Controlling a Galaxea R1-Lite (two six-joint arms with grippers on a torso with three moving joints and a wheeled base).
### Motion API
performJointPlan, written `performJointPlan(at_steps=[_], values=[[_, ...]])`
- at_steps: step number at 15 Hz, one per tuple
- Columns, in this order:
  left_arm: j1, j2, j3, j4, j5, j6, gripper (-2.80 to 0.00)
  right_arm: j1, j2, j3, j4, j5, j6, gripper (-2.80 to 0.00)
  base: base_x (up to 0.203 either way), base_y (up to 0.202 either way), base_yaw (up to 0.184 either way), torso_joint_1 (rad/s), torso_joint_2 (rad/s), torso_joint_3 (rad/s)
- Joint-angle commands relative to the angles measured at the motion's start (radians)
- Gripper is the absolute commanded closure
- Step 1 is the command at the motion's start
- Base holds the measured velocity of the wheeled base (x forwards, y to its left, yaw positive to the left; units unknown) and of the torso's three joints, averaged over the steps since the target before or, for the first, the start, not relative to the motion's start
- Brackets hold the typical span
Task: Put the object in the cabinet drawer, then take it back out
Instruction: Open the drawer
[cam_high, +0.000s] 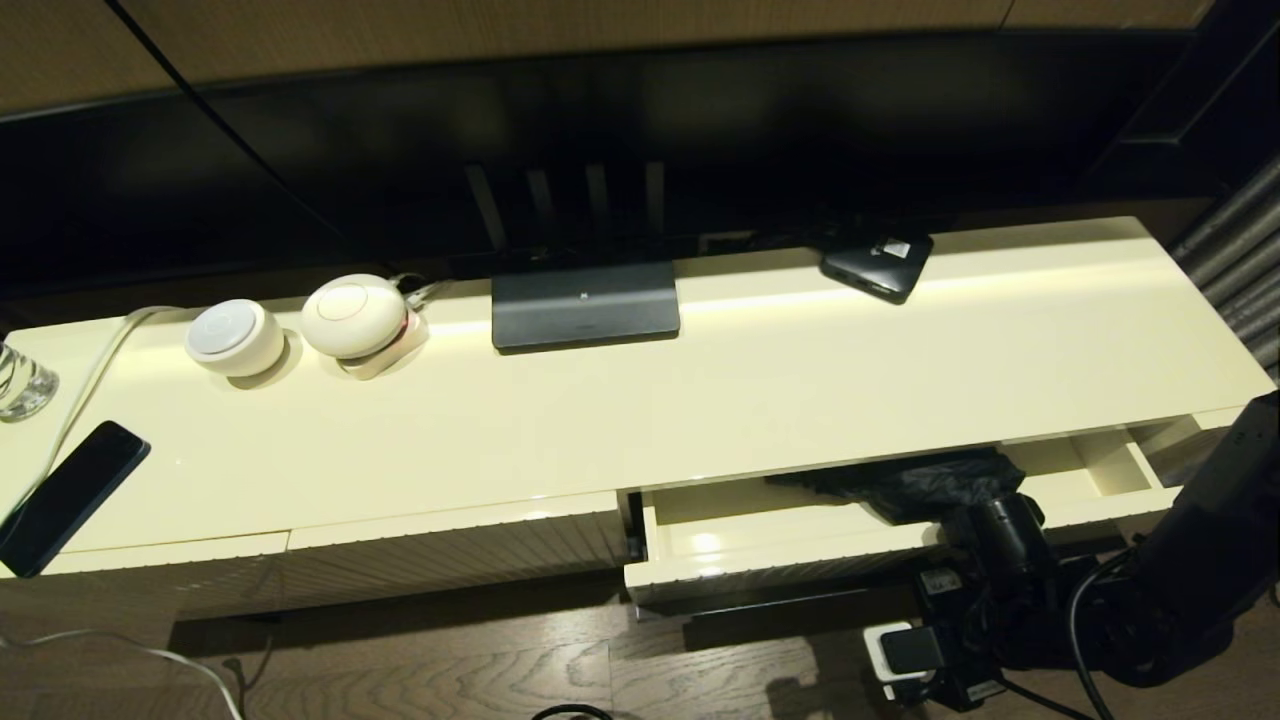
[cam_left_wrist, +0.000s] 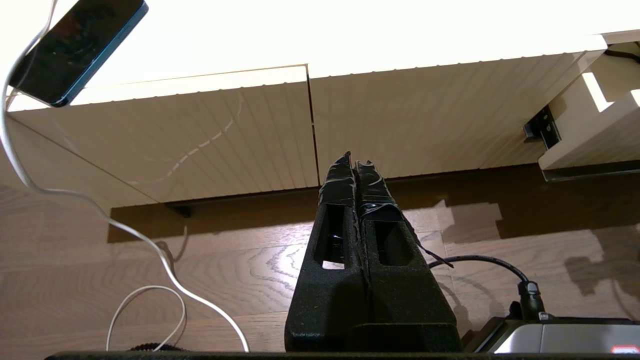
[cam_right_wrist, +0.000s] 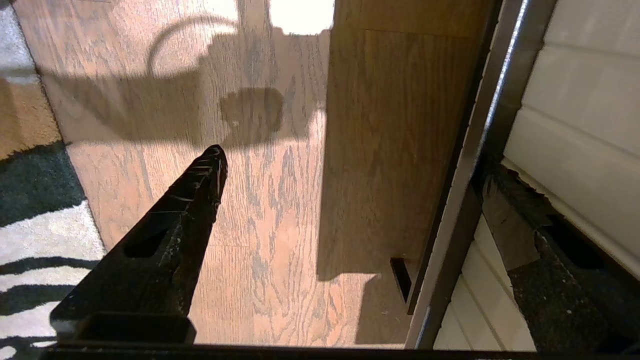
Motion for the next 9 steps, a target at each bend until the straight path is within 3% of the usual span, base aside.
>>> performJointPlan(at_steps=[1, 6, 7, 9], values=[[0.000, 0.001, 0.003, -0.001, 0.000, 0.000, 0.00, 0.000, -0.039, 0.002, -0.007, 0.001, -0.008, -2.80, 0.000, 0.000, 0.000, 0.000, 0.00, 0.000], [0.000, 0.001, 0.003, -0.001, 0.000, 0.000, 0.00, 0.003, -0.167, 0.065, 0.005, -0.002, -0.009, -2.80, 0.000, 0.000, 0.000, 0.000, 0.00, 0.000], [0.000, 0.001, 0.003, -0.001, 0.000, 0.000, 0.00, 0.006, -0.188, 0.090, 0.004, -0.004, -0.009, 0.00, 0.000, 0.000, 0.000, 0.000, 0.00, 0.000], [0.000, 0.001, 0.003, -0.001, 0.000, 0.000, 0.00, 0.016, -0.246, 0.133, 0.005, -0.009, -0.010, 0.00, 0.000, 0.000, 0.000, 0.000, 0.00, 0.000]])
